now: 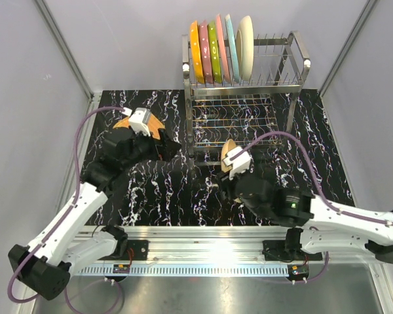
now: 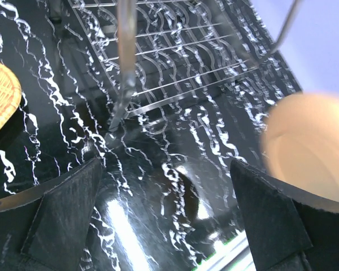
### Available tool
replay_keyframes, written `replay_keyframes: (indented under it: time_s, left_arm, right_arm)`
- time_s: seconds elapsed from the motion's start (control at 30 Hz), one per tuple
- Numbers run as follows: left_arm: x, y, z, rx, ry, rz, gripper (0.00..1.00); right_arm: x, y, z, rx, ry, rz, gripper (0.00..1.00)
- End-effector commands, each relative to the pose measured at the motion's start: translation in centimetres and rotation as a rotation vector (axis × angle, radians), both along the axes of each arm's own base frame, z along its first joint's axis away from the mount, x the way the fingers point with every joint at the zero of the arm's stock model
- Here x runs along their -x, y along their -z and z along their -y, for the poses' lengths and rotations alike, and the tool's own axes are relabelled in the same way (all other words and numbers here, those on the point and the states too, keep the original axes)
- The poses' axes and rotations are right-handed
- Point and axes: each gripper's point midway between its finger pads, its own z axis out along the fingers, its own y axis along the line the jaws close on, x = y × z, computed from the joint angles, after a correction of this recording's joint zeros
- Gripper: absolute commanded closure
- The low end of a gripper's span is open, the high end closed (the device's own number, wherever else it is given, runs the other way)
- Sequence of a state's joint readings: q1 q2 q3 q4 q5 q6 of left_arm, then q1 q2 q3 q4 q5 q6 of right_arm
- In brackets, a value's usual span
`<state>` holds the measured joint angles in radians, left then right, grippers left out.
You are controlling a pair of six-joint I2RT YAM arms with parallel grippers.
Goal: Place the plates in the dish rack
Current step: Insert the plate into the dish rack
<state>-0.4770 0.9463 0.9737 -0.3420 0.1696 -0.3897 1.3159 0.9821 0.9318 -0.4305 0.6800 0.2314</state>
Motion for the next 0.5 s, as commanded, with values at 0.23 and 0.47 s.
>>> replay_keyframes:
  time_s: [0.23, 0.47]
  left_arm:
    - [-5.9, -0.3, 3.4, -0.009, 0.055, 0.136, 0.01]
    - [-8.7, 1.6, 4.6, -0.045, 0.016, 0.204, 0.01]
  right_arm:
    - [-2.8, -7.9, 3.0, -0.184, 0.041, 0.105, 0.97]
    - [-5.8, -12.9, 5.2, -0.221, 0.037, 0.18, 0.98]
